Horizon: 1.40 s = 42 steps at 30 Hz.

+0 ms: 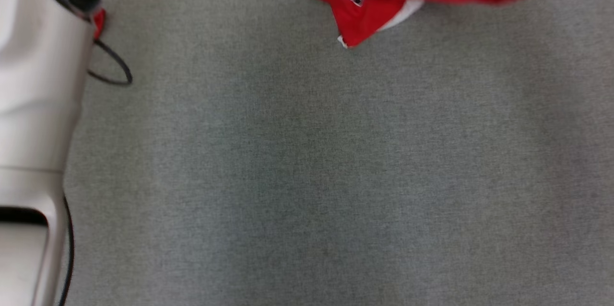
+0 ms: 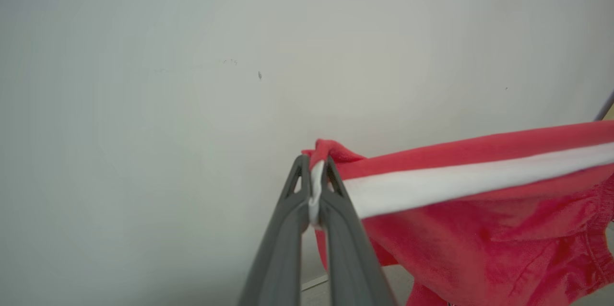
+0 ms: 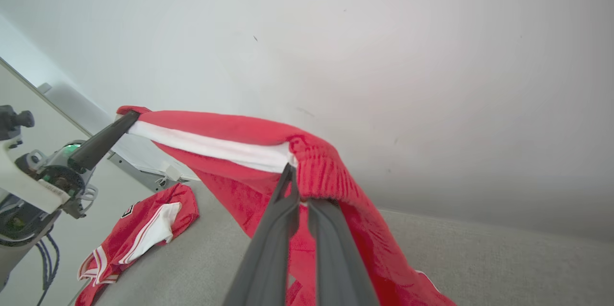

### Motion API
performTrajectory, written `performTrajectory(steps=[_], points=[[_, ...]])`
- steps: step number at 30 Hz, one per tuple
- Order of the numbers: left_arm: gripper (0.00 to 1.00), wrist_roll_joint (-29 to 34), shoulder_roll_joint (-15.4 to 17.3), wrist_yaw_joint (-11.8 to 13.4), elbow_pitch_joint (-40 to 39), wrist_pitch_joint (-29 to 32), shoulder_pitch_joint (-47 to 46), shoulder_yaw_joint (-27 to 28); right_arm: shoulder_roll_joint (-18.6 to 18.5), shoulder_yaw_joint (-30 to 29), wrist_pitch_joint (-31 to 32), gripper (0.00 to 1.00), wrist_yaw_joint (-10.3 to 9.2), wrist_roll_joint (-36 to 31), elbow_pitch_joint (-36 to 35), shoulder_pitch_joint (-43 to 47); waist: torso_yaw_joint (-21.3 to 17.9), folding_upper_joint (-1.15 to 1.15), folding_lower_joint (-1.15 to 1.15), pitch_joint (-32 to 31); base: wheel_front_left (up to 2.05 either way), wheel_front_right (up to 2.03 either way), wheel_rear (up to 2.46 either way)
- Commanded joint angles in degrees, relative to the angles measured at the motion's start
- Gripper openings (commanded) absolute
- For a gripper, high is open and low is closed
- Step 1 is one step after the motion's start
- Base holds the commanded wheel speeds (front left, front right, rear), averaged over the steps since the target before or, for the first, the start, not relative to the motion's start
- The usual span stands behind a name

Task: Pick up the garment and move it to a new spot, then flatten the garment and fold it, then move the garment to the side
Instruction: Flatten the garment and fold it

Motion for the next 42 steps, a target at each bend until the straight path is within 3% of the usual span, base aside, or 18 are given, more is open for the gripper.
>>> performTrajectory(steps=[1, 8, 15, 20, 26, 35, 42], points=[[0.00, 0.6, 0.1, 0.2, 2.6, -1.7, -4.7, 0.5, 1.1, -1.4, -1.8, 0.00, -0.11, 0.2, 1.2, -3.5, 0.4, 0.00, -0.01, 2.5, 0.00, 0.00, 0.00], [0.00, 2.3, -1.0, 0.8, 10.1, -8.2, -16.6, 1.0, 3.8, -3.7, -7.2, 0.00, -0.11, -1.2, 2.0, -12.0, 1.6, 0.00, -0.01, 3.3, 0.00, 0.00, 0.00], [0.00, 2.8, -2.0, 0.4, 16.0, -8.7, -21.4, -0.8, 3.8, -2.3, -7.8, 0.00, -0.11, -1.5, 2.0, -13.0, 2.6, 0.00, -0.01, 2.4, 0.00, 0.00, 0.00], [0.00, 0.6, -2.5, 0.1, 18.1, -7.3, -19.1, -3.4, 2.5, 0.3, -5.3, 0.00, -0.11, 0.4, 0.0, -9.4, 3.3, 0.00, -0.01, 2.8, 0.00, 0.00, 0.00], [0.00, -5.9, -1.3, 0.2, 15.9, -2.6, -9.5, -9.5, 0.6, 4.5, -1.4, 0.00, -0.11, 3.0, -3.7, -1.3, 3.4, 0.00, -0.01, -1.2, 0.00, 0.00, 0.00], [0.00, -18.6, 8.3, 0.1, 4.6, 11.8, 8.8, -18.3, -4.1, 11.8, 5.6, 0.00, -0.11, 6.6, -12.2, 15.2, 2.2, 0.00, -0.01, -12.3, 0.00, 0.00, 0.00], [0.00, -26.9, 15.8, 0.7, -6.0, 22.5, 24.6, -20.4, -8.3, 18.0, 10.2, 0.00, -0.11, 7.7, -18.0, 27.1, 1.6, 0.00, -0.01, -19.6, 0.00, 0.00, 0.00]])
